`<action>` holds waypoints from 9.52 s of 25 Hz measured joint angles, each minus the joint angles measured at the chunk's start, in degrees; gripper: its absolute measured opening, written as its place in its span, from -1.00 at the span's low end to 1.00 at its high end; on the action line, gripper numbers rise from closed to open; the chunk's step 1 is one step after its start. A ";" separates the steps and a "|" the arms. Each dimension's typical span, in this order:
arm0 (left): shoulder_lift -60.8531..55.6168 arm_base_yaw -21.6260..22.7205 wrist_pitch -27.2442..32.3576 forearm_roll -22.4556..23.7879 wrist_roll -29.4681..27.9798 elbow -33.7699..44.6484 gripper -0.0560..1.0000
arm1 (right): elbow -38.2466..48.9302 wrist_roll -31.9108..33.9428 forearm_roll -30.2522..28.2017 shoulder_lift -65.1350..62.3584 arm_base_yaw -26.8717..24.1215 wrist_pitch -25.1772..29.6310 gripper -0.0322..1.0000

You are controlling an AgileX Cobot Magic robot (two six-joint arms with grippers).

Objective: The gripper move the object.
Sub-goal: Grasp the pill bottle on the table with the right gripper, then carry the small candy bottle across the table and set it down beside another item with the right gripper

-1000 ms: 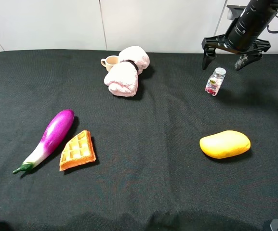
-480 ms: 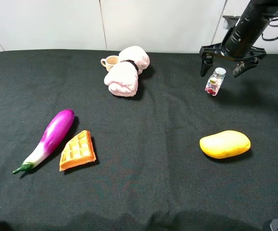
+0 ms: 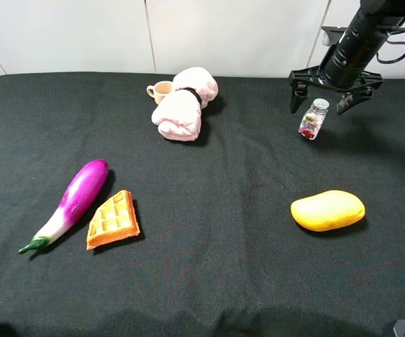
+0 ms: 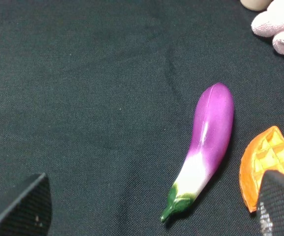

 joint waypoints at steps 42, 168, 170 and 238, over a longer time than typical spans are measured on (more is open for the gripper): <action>0.00 0.00 0.00 0.00 0.00 0.00 0.75 | 0.00 1.32 -1.97 4.93 0.29 -2.15 0.41; 0.00 0.00 0.00 0.00 0.00 0.00 0.75 | 3.33 0.42 -2.37 -23.61 0.29 19.96 -0.32; 0.00 0.00 0.00 0.00 0.00 0.00 0.75 | 5.21 0.42 -2.42 -24.97 0.29 19.96 -0.32; 0.00 0.00 0.00 0.00 0.00 0.00 0.75 | 41.70 -6.35 7.99 -35.18 4.80 -3.71 -0.32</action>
